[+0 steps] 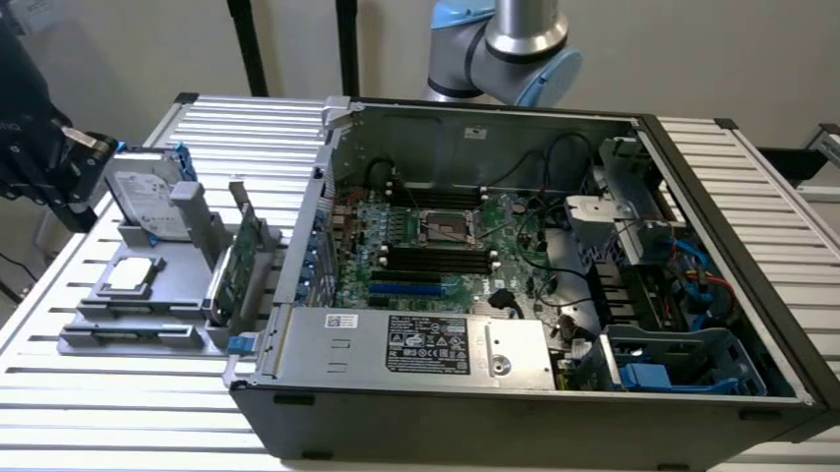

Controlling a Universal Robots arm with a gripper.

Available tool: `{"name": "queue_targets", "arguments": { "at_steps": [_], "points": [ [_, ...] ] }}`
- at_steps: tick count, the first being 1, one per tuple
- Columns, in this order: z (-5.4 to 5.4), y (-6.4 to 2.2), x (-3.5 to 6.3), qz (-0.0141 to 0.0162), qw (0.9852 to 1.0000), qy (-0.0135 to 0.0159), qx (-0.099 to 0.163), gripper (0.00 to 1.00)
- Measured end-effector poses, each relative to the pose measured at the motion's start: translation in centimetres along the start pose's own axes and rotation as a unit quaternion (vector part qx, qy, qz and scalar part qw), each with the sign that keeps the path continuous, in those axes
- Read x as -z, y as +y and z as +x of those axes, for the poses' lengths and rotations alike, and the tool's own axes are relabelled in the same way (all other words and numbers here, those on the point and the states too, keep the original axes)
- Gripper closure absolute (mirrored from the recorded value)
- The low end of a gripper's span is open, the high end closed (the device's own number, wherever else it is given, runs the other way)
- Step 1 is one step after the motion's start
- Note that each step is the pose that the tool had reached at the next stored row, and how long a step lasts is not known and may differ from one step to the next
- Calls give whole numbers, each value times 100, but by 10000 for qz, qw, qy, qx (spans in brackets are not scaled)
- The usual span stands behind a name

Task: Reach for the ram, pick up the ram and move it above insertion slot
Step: 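Reach for the ram, then pick up the ram and move it above insertion slot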

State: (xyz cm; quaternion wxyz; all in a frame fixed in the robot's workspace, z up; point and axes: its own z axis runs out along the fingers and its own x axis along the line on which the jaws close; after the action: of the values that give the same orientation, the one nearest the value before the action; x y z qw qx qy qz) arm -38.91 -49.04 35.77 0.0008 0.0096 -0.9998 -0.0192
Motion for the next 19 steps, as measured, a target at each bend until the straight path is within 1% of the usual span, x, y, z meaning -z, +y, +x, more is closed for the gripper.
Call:
{"name": "queue_targets", "arguments": {
  "at_steps": [12, 15, 17, 19],
  "points": [
    [0, 0, 0, 0, 10000, 1, 20, 89],
    [2, 0, 1, 0, 9998, 10, 219, 89],
    [3, 0, 1, -1, 9992, 16, 400, 89],
    [3, 0, -1, -4, 9983, 22, 579, 89]
  ]
}}
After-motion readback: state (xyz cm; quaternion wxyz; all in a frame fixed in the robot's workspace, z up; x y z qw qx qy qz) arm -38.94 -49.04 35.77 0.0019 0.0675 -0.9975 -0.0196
